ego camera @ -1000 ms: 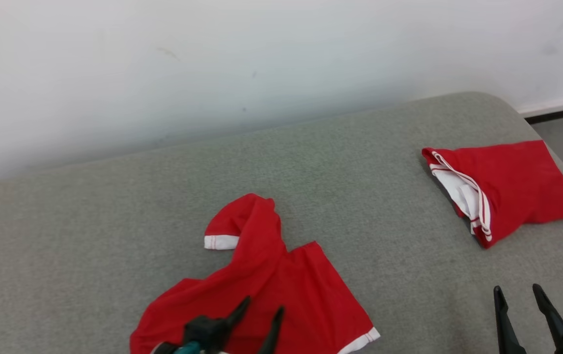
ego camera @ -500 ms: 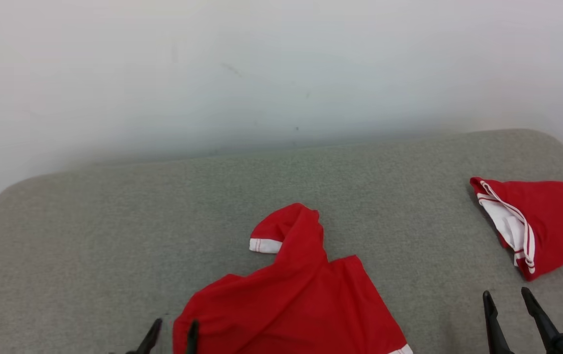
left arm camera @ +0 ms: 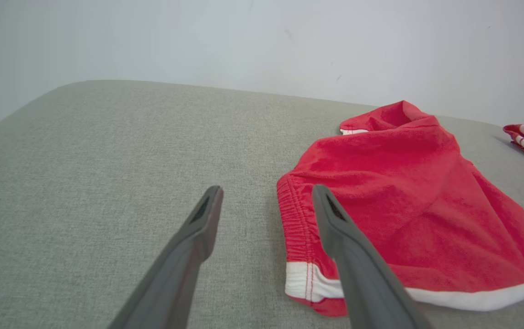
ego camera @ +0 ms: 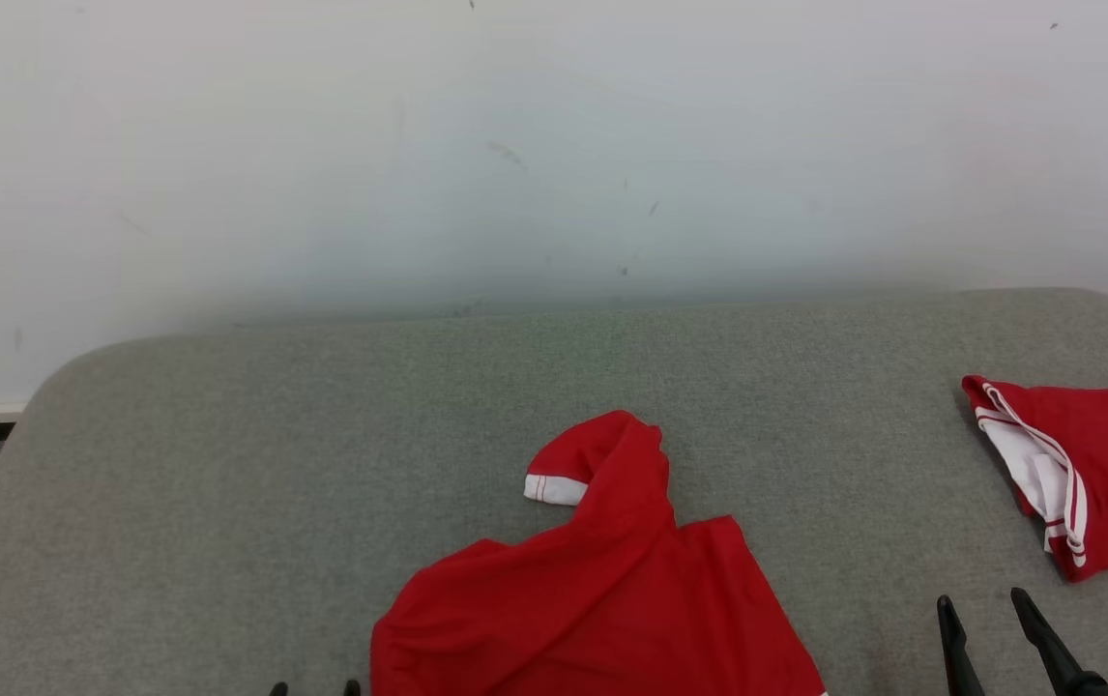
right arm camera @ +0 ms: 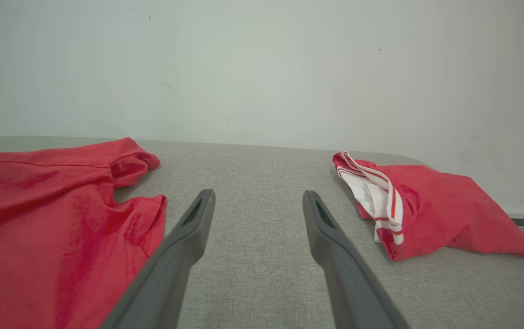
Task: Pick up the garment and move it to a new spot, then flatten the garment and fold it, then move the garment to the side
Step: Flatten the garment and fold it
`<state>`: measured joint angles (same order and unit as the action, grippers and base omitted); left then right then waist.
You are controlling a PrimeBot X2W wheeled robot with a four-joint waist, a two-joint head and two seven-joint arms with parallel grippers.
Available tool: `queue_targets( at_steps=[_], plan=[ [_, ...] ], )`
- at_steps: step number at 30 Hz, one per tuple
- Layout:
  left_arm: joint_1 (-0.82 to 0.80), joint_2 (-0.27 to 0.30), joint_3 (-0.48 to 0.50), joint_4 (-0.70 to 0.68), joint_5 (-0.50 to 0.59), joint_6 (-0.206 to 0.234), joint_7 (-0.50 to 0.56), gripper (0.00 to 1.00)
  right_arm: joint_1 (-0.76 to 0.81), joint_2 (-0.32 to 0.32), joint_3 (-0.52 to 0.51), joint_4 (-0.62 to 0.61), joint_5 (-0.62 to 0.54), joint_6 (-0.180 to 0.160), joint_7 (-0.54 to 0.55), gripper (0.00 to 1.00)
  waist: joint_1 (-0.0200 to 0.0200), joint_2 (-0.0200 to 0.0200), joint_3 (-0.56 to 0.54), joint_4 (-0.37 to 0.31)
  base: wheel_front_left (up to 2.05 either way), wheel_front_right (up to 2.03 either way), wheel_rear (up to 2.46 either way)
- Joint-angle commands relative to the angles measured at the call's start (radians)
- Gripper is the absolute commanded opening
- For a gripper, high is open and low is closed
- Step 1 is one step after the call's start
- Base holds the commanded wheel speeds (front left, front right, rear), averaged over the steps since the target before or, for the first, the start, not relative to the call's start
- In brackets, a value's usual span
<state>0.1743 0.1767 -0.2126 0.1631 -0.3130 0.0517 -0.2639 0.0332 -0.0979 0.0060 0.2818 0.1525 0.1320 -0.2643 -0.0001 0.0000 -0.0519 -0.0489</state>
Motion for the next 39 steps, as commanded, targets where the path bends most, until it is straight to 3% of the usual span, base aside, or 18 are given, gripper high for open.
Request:
queue_targets(
  at_steps=[1,9,16,26,39],
  plan=[
    [0.015,-0.008,0.013,0.004,0.021,-0.011,0.0,1.0,0.007,-0.005,0.003,0.003,0.0,-0.003,0.001,1.0,0.0001,0.0,-0.001,0.001,0.0,0.0,0.0],
    [0.033,-0.031,0.031,0.065,0.044,-0.097,0.0,1.0,-0.017,-0.008,0.036,0.008,0.037,-0.003,0.001,1.0,0.0001,0.0,0.004,-0.006,0.0,0.0,0.0],
    [-0.004,0.025,-0.008,0.098,0.007,-0.156,0.082,1.0,-0.071,-0.073,0.257,0.118,0.165,-0.003,0.158,1.0,0.0001,0.0,0.027,-0.007,0.0,0.0,0.0],
    [-0.03,0.096,-0.077,0.051,-0.112,-0.18,0.187,1.0,-0.113,-0.114,0.409,0.163,0.272,-0.003,0.282,1.0,0.0001,0.0,0.055,0.003,0.0,0.0,0.0],
    [-0.089,0.154,-0.155,0.052,-0.21,-0.183,0.219,1.0,-0.181,-0.094,0.499,0.236,0.305,-0.003,0.341,1.0,0.0001,0.0,0.1,0.014,0.0,0.0,0.0]
  ],
)
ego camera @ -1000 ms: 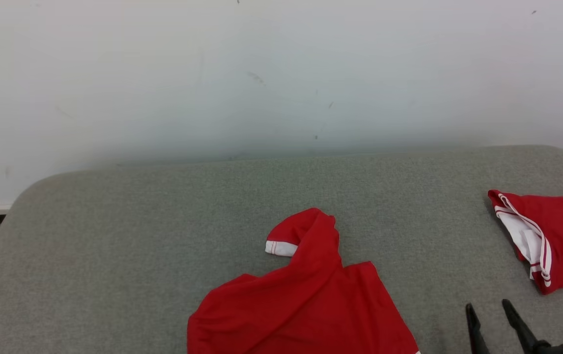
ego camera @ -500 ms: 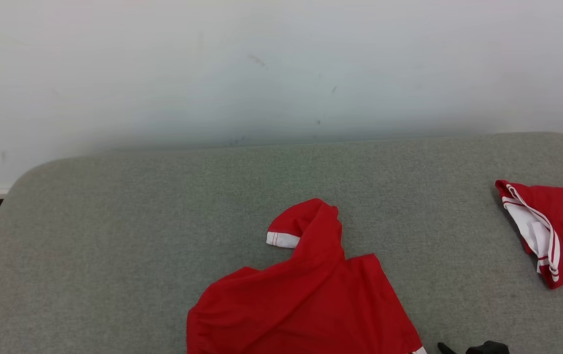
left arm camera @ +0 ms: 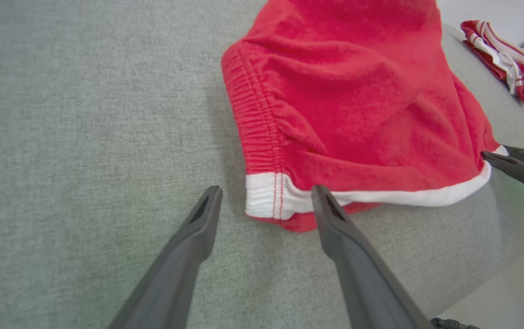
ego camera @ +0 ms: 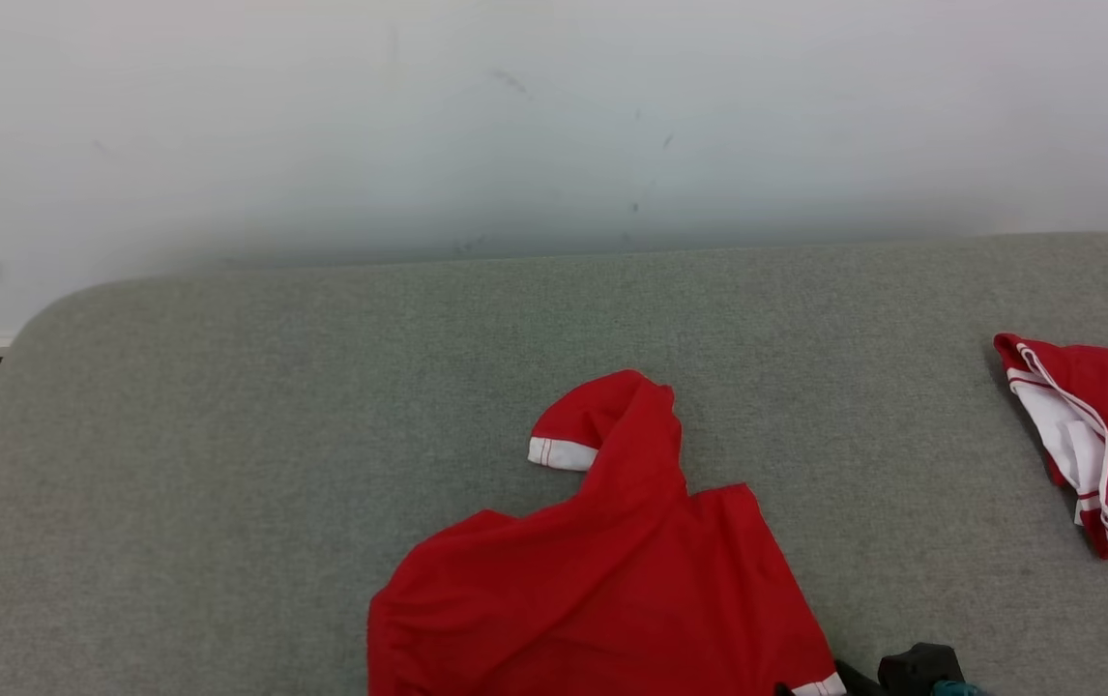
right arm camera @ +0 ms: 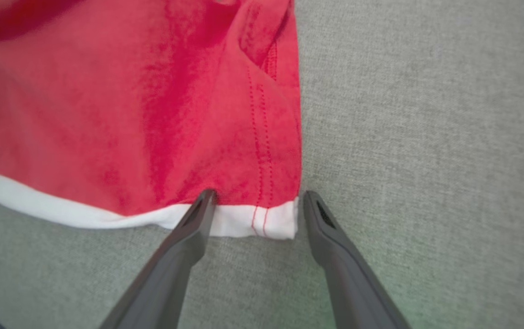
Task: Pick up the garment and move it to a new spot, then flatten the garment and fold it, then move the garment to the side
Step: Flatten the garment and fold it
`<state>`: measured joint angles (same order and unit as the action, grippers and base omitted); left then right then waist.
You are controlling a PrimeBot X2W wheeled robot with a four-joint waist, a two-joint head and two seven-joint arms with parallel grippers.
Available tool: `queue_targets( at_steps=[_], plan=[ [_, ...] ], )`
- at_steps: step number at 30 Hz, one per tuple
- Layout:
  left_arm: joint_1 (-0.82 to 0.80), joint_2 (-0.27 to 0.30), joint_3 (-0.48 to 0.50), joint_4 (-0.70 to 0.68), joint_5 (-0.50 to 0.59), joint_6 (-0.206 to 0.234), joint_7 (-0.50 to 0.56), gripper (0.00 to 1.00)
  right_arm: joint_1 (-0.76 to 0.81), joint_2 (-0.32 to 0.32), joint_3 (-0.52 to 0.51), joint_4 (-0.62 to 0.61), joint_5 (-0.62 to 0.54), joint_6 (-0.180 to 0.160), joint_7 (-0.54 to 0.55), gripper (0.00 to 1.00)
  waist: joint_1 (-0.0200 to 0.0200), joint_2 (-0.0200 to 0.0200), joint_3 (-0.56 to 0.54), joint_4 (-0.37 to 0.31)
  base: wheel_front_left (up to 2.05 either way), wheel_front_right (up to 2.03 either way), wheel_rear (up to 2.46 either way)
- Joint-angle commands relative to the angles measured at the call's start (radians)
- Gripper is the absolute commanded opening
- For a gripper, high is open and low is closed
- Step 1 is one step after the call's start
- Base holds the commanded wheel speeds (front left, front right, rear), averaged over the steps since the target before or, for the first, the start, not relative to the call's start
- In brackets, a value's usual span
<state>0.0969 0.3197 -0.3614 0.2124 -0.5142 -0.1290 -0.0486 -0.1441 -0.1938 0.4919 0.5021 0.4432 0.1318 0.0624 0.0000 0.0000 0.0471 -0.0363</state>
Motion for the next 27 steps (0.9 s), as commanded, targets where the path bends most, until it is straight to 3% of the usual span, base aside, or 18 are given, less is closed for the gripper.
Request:
queue_targets(
  at_steps=[1,21,23,24,25,26,27],
  plan=[
    [-0.016,0.017,-0.015,0.003,-0.022,-0.002,0.007,1.0,-0.006,0.002,0.019,0.02,0.018,-0.002,0.021,1.0,0.0,0.0,0.002,0.003,0.0,0.0,0.0],
    [-0.11,0.06,-0.17,0.074,-0.134,-0.001,-0.047,1.0,-0.007,-0.006,0.11,0.044,0.066,0.002,0.055,0.98,0.0,0.0,0.013,-0.002,0.0,0.0,0.0],
    [-0.12,0.06,-0.194,0.077,-0.152,-0.001,-0.054,1.0,-0.009,-0.003,0.121,0.043,0.079,0.002,0.057,0.76,0.0,0.0,0.012,-0.003,0.0,0.0,0.0],
    [-0.124,0.065,-0.208,0.08,-0.159,-0.001,-0.057,1.0,-0.011,-0.001,0.125,0.045,0.084,0.002,0.056,0.76,0.0,0.0,0.011,-0.003,0.0,0.0,0.0],
    [-0.13,0.07,-0.22,0.082,-0.163,-0.001,-0.063,1.0,-0.012,0.001,0.134,0.047,0.092,0.003,0.06,0.36,0.0,0.0,0.01,-0.002,0.0,0.0,0.0],
    [-0.135,0.073,-0.235,0.084,-0.167,-0.001,-0.062,0.78,-0.012,0.004,0.136,0.048,0.104,0.003,0.056,0.13,0.0,0.0,0.008,-0.001,0.0,0.0,0.0],
    [-0.139,0.073,-0.253,0.085,-0.172,-0.001,-0.063,0.47,-0.013,0.005,0.132,0.052,0.119,0.003,0.047,0.0,0.0,0.0,0.006,0.001,0.0,0.0,0.0]
  ],
)
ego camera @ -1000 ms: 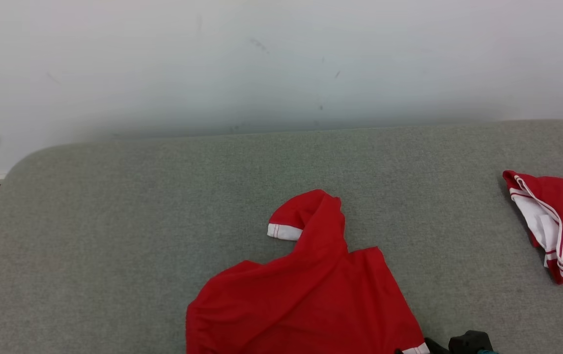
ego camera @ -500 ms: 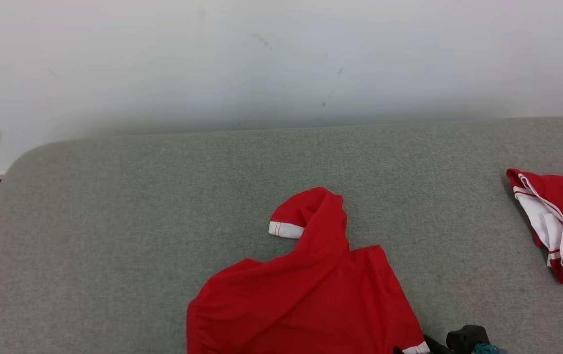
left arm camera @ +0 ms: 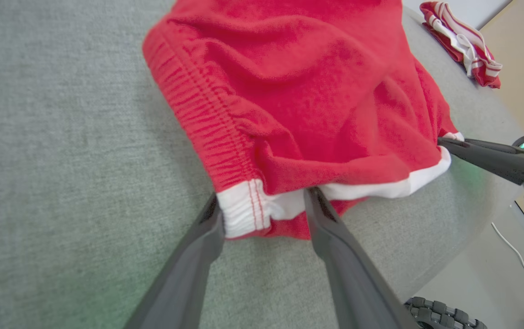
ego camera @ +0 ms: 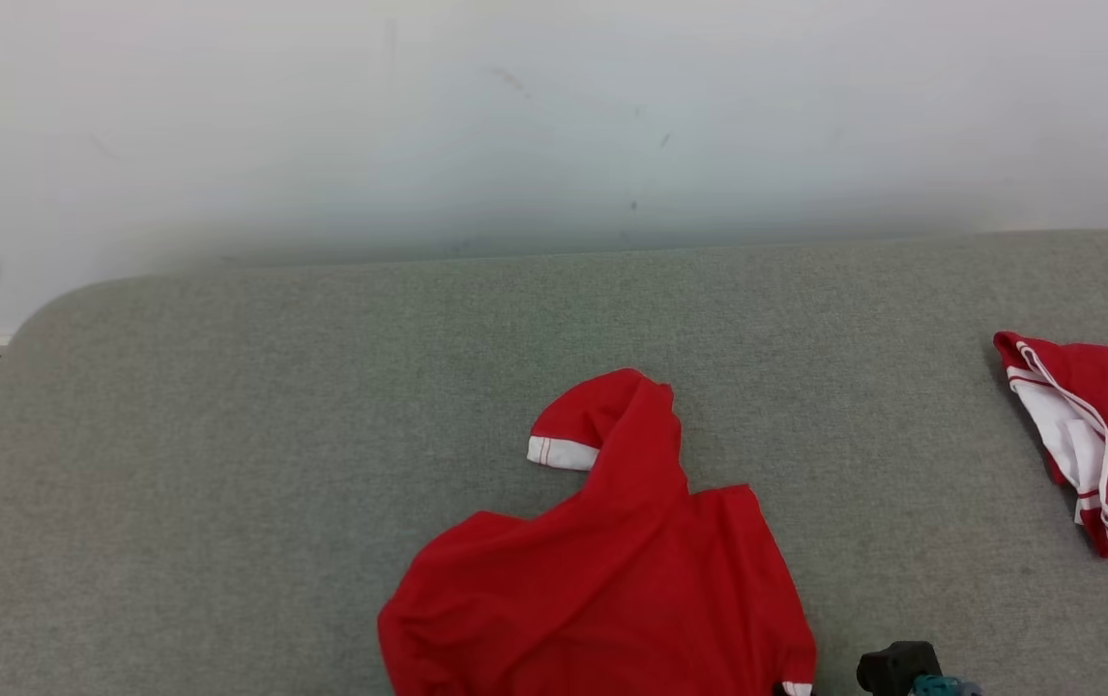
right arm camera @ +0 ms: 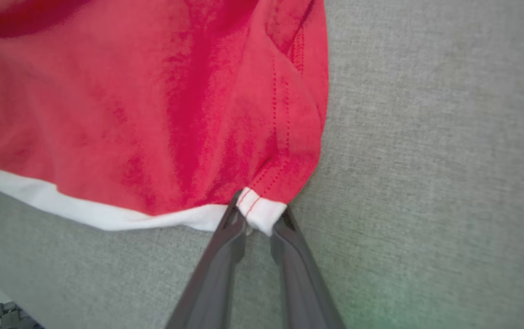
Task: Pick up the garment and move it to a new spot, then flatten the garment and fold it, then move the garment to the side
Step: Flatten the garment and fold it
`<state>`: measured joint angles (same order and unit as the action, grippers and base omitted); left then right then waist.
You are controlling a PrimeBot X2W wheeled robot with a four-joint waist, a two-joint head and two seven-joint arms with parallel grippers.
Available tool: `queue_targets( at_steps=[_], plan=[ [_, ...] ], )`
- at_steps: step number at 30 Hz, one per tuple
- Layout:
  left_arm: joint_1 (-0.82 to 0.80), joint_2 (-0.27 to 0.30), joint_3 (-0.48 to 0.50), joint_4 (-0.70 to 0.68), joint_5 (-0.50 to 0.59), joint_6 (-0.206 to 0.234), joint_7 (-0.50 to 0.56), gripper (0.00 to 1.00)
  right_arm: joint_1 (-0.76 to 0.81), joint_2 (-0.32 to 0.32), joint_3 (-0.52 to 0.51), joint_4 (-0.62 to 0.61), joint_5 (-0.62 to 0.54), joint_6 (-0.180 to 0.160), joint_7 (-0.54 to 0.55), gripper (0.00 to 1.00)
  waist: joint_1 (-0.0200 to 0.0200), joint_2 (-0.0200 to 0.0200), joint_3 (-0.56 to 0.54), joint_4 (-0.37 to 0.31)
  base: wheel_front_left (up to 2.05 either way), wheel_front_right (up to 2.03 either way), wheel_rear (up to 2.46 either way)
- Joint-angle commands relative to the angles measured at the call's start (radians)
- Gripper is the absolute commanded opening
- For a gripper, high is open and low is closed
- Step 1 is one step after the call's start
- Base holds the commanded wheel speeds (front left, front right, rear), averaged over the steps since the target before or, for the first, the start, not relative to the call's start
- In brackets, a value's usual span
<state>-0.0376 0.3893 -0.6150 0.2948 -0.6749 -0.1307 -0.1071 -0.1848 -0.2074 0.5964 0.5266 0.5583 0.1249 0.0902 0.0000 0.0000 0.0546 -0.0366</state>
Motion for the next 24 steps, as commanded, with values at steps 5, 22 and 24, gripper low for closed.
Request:
queue_targets(
  at_steps=[5,22,24],
  plan=[
    [-0.033,0.013,-0.064,0.01,-0.047,0.001,-0.02,0.0,0.013,0.023,-0.012,0.019,0.1,0.006,-0.015,0.0,0.0,0.0,-0.013,0.008,0.0,0.0,0.0],
    [-0.058,0.134,-0.075,-0.442,-0.367,0.002,0.09,0.0,0.077,-0.126,-0.232,-0.434,0.489,0.006,-0.014,0.0,0.0,0.0,-0.07,-0.031,0.0,0.0,0.0],
    [-0.065,0.151,-0.065,-0.537,-0.396,0.008,0.121,0.0,0.089,-0.138,-0.271,-0.52,0.525,0.006,-0.011,0.0,0.0,0.0,-0.073,-0.042,0.0,0.0,0.0]
  ],
)
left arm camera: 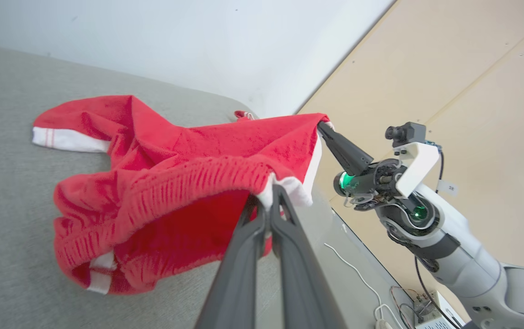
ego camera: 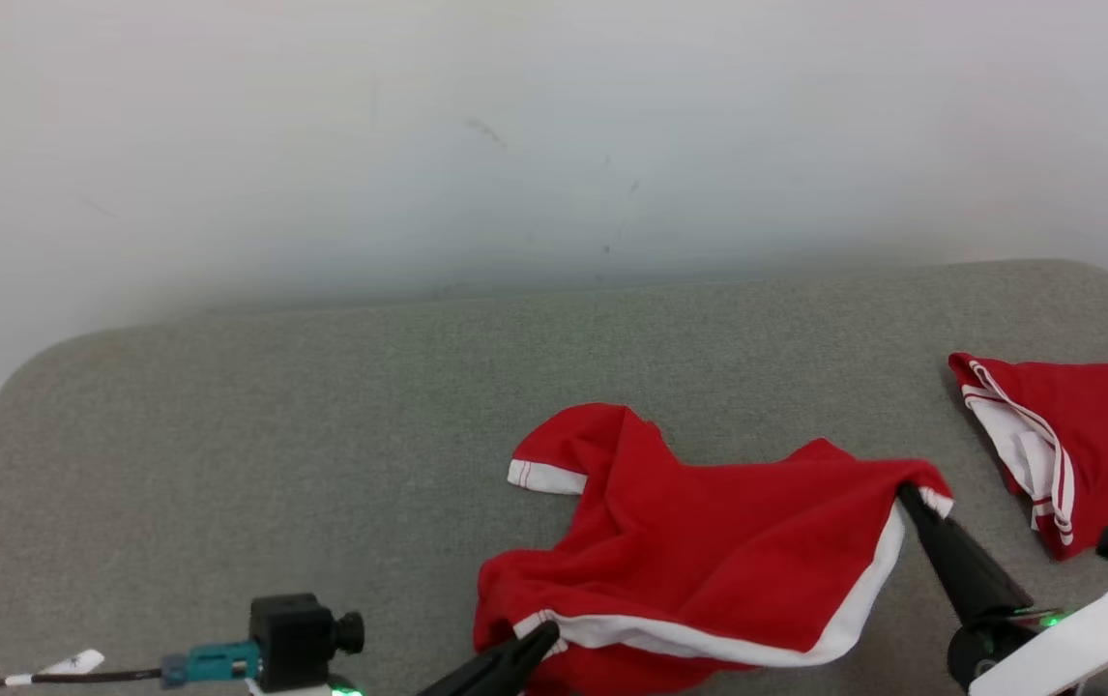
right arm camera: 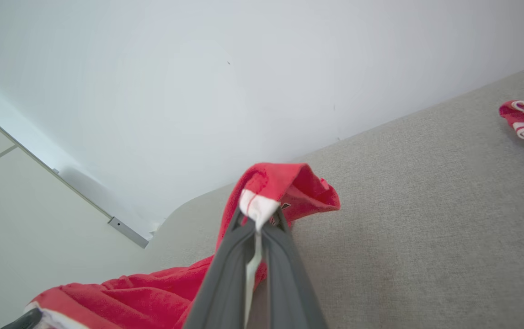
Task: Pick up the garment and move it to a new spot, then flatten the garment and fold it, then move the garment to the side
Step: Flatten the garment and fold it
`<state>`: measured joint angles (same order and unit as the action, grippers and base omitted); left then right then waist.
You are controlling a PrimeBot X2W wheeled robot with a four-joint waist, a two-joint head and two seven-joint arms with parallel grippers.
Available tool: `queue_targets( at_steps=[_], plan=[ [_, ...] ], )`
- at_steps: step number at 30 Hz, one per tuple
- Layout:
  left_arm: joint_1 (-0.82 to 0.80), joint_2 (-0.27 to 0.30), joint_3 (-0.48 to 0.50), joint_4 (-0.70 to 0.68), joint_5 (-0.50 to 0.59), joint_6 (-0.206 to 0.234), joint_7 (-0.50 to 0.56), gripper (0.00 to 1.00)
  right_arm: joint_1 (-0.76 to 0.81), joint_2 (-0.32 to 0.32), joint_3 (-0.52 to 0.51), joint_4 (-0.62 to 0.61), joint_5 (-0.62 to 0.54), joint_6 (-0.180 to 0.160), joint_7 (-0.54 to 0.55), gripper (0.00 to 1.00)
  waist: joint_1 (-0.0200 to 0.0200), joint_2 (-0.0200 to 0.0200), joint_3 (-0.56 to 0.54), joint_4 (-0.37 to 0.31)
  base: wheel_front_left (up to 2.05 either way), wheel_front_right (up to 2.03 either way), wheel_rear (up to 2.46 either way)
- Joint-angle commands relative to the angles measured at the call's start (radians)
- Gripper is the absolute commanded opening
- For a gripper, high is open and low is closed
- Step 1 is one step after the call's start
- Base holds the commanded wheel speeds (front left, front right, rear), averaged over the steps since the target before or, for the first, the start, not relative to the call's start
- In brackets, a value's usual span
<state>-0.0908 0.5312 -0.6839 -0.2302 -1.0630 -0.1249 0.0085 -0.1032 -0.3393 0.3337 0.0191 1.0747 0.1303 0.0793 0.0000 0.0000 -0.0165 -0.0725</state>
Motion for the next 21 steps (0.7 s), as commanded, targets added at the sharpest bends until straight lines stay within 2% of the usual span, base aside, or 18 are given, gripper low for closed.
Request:
queue_targets(
  at_steps=[1,7,12,17,21],
  plan=[
    [-0.016,0.016,0.01,-0.056,-0.018,0.009,0.019,0.0,0.013,-0.015,-0.027,-0.055,0.021,0.0,0.004,0.0,0.0,0.0,-0.003,-0.011,0.0,0.0,0.0],
    [-0.064,0.064,0.058,-0.315,-0.108,0.04,0.1,0.0,0.042,-0.041,-0.172,-0.321,0.088,0.0,0.032,0.0,0.0,0.0,0.003,-0.04,0.0,0.0,0.0],
    [-0.135,0.092,0.108,-0.456,-0.162,0.07,0.158,0.0,0.037,-0.036,-0.304,-0.485,0.113,0.0,0.088,0.0,0.0,0.0,0.027,-0.057,0.0,0.0,0.0],
    [-0.26,0.095,0.142,-0.478,-0.185,0.087,0.222,0.0,-0.036,-0.006,-0.402,-0.551,0.084,0.0,0.187,0.0,0.0,0.0,0.096,-0.062,0.0,0.0,0.0],
    [-0.414,0.086,0.17,-0.388,-0.175,0.084,0.277,0.0,-0.189,0.058,-0.446,-0.494,0.001,0.0,0.29,0.0,0.0,0.0,0.188,-0.061,0.0,0.0,0.0]
  ],
)
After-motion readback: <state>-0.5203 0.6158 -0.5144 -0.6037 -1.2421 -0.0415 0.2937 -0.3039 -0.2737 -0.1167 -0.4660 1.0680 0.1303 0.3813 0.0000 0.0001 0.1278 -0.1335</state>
